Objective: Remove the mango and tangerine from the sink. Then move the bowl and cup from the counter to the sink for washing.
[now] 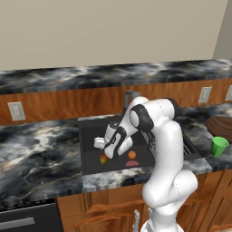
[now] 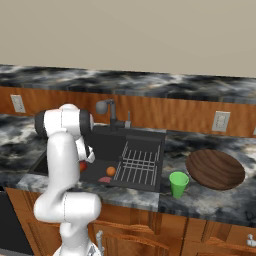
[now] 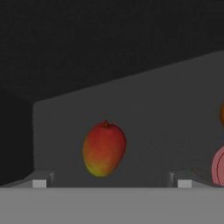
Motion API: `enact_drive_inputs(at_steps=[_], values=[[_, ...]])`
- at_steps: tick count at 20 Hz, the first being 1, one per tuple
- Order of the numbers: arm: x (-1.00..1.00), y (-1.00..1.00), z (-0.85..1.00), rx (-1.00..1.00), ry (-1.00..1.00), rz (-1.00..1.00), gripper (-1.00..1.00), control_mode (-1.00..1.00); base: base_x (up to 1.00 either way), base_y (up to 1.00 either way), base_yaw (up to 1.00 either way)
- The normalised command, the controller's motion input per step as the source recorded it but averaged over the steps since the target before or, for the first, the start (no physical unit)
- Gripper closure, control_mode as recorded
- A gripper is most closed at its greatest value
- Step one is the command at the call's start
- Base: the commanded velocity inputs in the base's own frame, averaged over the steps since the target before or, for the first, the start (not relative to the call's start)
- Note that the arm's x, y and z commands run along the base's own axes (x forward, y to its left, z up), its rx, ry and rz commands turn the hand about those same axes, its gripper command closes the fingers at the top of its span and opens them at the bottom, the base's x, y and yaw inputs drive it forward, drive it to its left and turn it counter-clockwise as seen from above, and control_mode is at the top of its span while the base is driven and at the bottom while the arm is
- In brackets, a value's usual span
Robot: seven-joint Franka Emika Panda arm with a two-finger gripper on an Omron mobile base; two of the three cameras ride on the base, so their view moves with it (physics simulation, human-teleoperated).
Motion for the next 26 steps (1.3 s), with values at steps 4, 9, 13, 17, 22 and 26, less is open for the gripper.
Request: enact_drive_inputs(at_steps=[4, 9, 13, 17, 22, 26], values=[[0.02, 0.06, -0.20, 0.01, 0.01, -0.04, -1.00, -1.00, 0.00, 0.00, 0.00], [0.04, 0.03, -0.21, 0.01, 0.02, -0.03, -1.00, -1.00, 0.00, 0.00, 0.00], [0.11, 0.00, -0.22, 0.04, 0.04, -0.02, -1.00, -1.00, 0.00, 0.00, 0.00], [0.13, 0.00, -0.19, 0.07, 0.00, 0.00, -1.00, -1.00, 0.00, 0.00, 0.00], [0.15, 0.00, -0.15, 0.07, 0.00, 0.00, -1.00, -1.00, 0.00, 0.00, 0.00], [0.15, 0.00, -0.14, 0.07, 0.00, 0.00, -1.00, -1.00, 0.00, 0.00, 0.00]])
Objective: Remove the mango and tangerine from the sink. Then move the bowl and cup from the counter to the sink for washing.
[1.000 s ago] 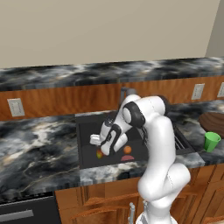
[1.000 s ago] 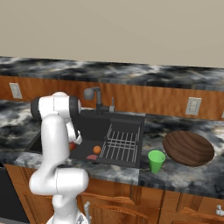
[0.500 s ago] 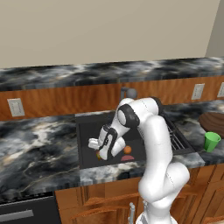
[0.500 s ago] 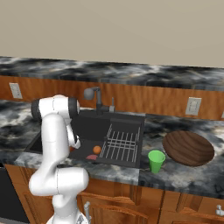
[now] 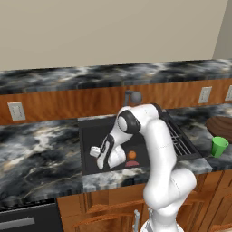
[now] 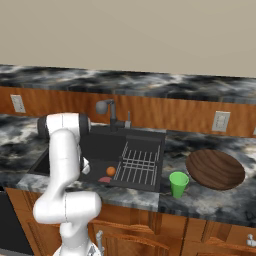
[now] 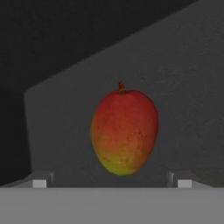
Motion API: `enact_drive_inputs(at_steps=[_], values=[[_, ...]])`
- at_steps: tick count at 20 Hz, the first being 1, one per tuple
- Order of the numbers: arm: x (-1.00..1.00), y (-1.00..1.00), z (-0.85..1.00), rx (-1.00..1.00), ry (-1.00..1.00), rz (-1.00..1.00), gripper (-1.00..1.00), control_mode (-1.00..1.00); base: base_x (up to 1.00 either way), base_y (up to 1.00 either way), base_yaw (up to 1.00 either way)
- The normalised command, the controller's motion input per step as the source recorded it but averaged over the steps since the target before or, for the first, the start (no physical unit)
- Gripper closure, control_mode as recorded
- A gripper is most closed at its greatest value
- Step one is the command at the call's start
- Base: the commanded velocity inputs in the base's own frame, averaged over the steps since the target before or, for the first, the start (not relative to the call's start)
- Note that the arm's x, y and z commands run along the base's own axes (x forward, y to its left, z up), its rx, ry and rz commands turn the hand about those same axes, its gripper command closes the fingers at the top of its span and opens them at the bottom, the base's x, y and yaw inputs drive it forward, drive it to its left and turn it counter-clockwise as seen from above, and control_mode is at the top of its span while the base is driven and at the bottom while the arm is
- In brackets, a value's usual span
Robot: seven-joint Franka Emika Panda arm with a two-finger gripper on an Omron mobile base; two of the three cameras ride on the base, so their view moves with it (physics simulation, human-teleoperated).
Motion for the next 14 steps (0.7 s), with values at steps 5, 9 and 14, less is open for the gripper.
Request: enact_drive_inputs(at_steps=[5, 9, 14], values=[[0.19, 0.00, -0.06, 0.01, 0.00, 0.00, -1.00, -1.00, 0.00, 0.00, 0.00], [0.18, 0.00, -0.01, 0.00, 0.00, 0.00, -1.00, -1.00, 0.00, 0.00, 0.00], [0.15, 0.00, -0.01, 0.00, 0.00, 0.00, -1.00, -1.00, 0.00, 0.00, 0.00]])
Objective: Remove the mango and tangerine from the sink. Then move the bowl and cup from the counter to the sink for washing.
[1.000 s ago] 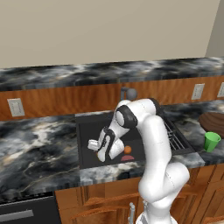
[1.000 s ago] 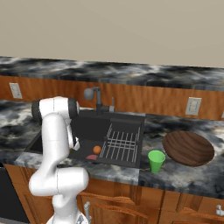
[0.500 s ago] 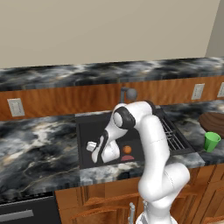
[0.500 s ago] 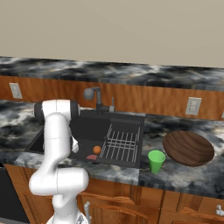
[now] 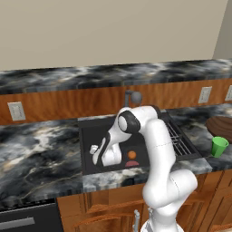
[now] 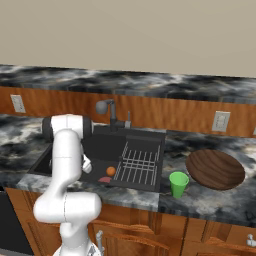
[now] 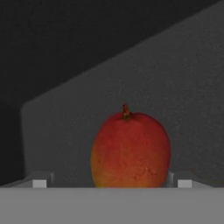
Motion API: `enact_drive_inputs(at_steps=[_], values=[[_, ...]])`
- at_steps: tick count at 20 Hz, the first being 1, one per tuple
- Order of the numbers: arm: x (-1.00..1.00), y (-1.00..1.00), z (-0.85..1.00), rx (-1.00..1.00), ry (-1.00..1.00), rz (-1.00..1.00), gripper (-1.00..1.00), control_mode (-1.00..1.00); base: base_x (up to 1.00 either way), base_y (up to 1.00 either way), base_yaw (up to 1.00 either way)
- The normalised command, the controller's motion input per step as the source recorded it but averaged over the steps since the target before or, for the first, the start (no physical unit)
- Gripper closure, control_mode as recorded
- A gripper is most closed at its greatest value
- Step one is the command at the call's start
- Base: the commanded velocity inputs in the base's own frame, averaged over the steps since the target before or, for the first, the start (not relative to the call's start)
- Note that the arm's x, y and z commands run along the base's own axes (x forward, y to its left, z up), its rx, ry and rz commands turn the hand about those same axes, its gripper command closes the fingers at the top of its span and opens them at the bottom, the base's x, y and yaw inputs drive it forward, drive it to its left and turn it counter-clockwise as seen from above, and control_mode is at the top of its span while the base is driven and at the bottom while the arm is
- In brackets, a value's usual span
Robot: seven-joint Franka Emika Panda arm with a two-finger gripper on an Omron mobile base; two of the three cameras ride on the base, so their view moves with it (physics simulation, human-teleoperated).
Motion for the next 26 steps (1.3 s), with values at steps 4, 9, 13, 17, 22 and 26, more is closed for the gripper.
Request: enact_drive_inputs(at_steps=[4, 9, 13, 17, 22, 26], values=[[0.14, 0.00, -0.08, 0.00, 0.00, 0.00, -1.00, -1.00, 0.00, 0.00, 0.00], [0.14, 0.00, -0.12, 0.00, 0.00, 0.00, -1.00, -1.00, 0.00, 0.00, 0.00], [0.18, 0.00, -0.11, 0.00, 0.01, 0.00, -1.00, -1.00, 0.00, 0.00, 0.00], [0.16, 0.00, -0.13, 0.00, 0.05, 0.00, -1.00, -1.00, 0.00, 0.00, 0.00], [0.15, 0.00, -0.16, 0.00, 0.12, 0.00, -1.00, -1.00, 0.00, 0.00, 0.00], [0.13, 0.00, -0.17, 0.00, 0.16, 0.00, -1.00, -1.00, 0.00, 0.00, 0.00]])
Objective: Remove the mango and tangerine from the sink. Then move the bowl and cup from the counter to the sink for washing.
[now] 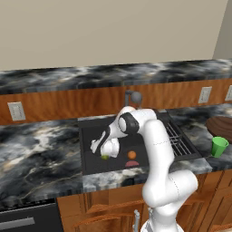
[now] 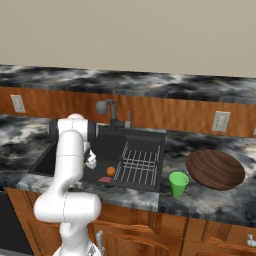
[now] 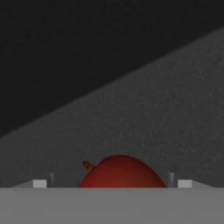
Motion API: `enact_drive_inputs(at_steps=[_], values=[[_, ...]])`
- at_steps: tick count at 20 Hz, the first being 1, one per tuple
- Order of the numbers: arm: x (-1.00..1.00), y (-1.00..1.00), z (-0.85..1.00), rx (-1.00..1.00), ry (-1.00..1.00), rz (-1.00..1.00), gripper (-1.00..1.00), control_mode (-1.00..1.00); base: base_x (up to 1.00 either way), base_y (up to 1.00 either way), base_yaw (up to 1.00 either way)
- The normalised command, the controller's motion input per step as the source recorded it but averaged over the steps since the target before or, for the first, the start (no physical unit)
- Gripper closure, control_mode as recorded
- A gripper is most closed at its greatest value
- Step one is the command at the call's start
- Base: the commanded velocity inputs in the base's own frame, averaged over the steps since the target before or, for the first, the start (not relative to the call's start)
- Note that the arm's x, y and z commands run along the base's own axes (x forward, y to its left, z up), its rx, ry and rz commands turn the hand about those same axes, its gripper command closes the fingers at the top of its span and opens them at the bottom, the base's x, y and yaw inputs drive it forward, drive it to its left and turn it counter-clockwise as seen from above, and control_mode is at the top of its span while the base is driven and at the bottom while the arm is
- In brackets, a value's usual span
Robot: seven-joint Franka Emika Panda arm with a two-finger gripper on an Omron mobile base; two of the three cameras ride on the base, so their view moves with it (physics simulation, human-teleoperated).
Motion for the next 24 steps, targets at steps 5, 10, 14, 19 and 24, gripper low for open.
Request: enact_drive_inputs(at_steps=[5, 10, 14, 19, 24], values=[[0.02, 0.01, -0.23, -0.02, 0.24, 0.00, 1.00, -1.00, 0.00, 0.00, 0.00], [-0.09, 0.01, -0.23, -0.06, 0.18, 0.00, 1.00, -1.00, 0.00, 0.00, 0.00], [-0.11, 0.03, -0.22, -0.06, 0.11, 0.00, 1.00, -1.00, 0.00, 0.00, 0.00], [-0.16, 0.06, -0.12, -0.02, 0.01, 0.00, 1.00, -1.00, 0.00, 0.00, 0.00], [-0.25, 0.02, 0.00, 0.00, -0.05, 0.00, 1.00, -1.00, 0.00, 0.00, 0.00]])
